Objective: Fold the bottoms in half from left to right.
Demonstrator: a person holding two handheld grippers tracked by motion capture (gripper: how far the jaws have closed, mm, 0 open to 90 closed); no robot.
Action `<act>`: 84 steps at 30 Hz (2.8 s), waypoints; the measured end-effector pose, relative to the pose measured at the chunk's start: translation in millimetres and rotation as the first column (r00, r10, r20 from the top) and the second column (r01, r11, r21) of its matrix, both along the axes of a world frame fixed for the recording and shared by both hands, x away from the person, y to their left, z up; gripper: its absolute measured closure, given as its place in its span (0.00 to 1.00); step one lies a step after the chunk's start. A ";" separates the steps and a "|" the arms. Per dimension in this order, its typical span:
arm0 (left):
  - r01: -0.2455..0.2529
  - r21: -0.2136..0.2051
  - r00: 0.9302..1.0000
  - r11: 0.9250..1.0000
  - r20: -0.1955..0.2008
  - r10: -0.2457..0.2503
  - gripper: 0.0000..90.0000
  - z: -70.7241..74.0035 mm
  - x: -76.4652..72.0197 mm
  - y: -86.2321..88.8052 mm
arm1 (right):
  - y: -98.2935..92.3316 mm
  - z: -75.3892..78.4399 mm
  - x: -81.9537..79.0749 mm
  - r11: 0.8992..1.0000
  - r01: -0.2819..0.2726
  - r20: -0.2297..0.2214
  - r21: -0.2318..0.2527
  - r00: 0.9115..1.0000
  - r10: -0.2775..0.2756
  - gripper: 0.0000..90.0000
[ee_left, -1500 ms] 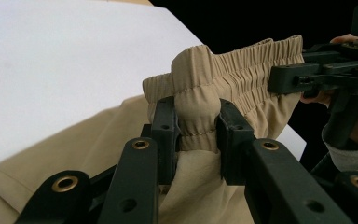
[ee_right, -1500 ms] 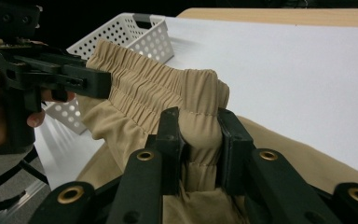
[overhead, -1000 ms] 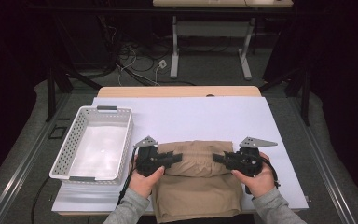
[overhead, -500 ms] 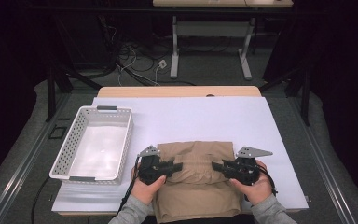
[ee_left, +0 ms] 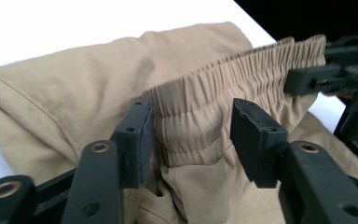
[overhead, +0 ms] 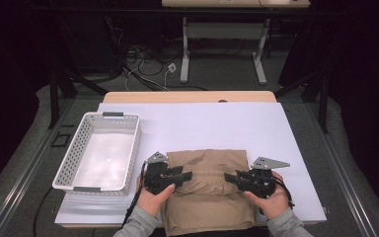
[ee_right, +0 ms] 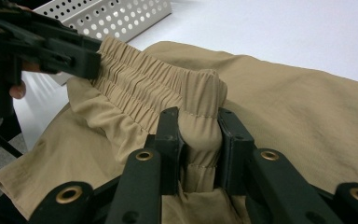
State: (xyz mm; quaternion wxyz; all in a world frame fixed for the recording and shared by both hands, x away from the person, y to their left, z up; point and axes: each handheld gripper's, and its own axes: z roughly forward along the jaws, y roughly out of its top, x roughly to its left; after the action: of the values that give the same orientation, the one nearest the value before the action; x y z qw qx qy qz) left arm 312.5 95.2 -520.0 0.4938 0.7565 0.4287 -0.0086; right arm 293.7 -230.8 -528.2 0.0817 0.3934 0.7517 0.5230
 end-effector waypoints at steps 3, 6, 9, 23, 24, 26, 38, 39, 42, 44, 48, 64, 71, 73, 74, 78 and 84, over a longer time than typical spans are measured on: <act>-0.026 -0.006 1.000 1.000 -0.002 0.026 0.52 5.7 2.6 5.7 | 0.1 0.4 0.0 1.000 0.001 -0.011 0.010 1.000 -0.001 0.81; -0.048 -0.011 0.999 0.999 -0.010 0.048 0.52 8.8 6.6 12.1 | -0.3 0.3 0.7 1.000 0.004 -0.015 0.006 1.000 -0.003 0.80; -0.065 -0.017 0.998 0.998 -0.027 0.065 0.52 10.0 10.2 15.7 | 0.0 0.6 1.3 1.000 0.006 -0.016 0.005 1.000 -0.006 0.80; 0.026 0.071 0.996 0.997 -0.083 -0.020 0.54 14.8 22.9 6.4 | -0.2 4.4 9.1 0.999 -0.023 -0.094 -0.023 0.995 0.021 0.79; 0.041 0.076 0.996 0.996 -0.082 -0.035 0.54 16.7 24.1 4.0 | 0.5 5.2 9.6 0.999 -0.028 -0.100 -0.027 0.995 0.025 0.79; 0.051 0.079 0.995 0.996 -0.091 -0.043 0.54 17.5 24.8 3.4 | 0.8 6.7 10.6 0.998 -0.041 -0.100 -0.043 0.994 0.037 0.78; 0.115 0.093 0.981 0.989 -0.169 -0.098 0.57 18.4 33.3 -5.7 | 0.7 9.6 16.7 0.989 -0.103 -0.181 -0.108 0.980 0.082 0.75; 0.109 0.085 0.981 0.990 -0.169 -0.093 0.56 20.1 34.5 -5.1 | 1.7 9.4 16.5 0.988 -0.110 -0.177 -0.112 0.980 0.089 0.74; 0.100 0.087 0.982 0.991 -0.170 -0.084 0.54 25.6 40.8 -0.9 | 2.3 8.2 15.7 0.983 -0.127 -0.163 -0.134 0.981 0.105 0.73; 0.092 0.090 0.983 0.992 -0.170 -0.075 0.55 26.5 43.5 0.4 | 1.9 7.6 16.1 0.980 -0.135 -0.162 -0.149 0.981 0.110 0.73; 0.037 0.075 0.975 0.996 -0.222 -0.020 0.64 22.3 58.4 5.8 | 1.1 7.4 18.0 0.979 -0.143 -0.177 -0.143 0.977 0.117 0.71; 0.113 0.129 0.949 0.985 -0.309 -0.068 0.94 -8.1 72.3 -8.8 | 0.8 7.8 19.1 0.978 -0.146 -0.181 -0.149 0.976 0.118 0.58; 0.136 0.120 0.947 0.983 -0.308 -0.093 0.96 -6.3 69.4 -8.4 | -4.4 23.3 23.9 0.977 -0.156 -0.169 -0.148 0.977 0.131 0.47; 0.131 0.117 0.947 0.984 -0.308 -0.089 0.96 -5.8 68.3 -9.2 | -6.8 30.0 25.7 0.976 -0.156 -0.169 -0.151 0.977 0.130 0.46; 0.131 0.119 0.947 0.984 -0.307 -0.089 0.96 -5.6 68.0 -9.2 | -8.2 34.0 26.5 0.976 -0.153 -0.164 -0.154 0.978 0.127 0.46; 0.133 0.115 0.946 0.984 -0.312 -0.091 0.96 -5.1 67.8 -8.9 | -14.3 48.0 30.2 0.976 -0.141 -0.145 -0.167 0.983 0.117 0.49; 0.150 0.123 0.949 0.981 -0.297 -0.107 0.97 -3.9 66.9 -8.7 | -21.9 61.3 41.9 0.964 -0.138 -0.133 -0.227 0.985 0.109 0.71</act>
State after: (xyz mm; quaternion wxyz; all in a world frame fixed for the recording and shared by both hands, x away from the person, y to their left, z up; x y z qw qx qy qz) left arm 379.4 86.5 -523.9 0.3682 0.8072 0.4455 -0.1202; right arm 335.6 -252.7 -466.9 0.0496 0.3639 0.8349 0.4099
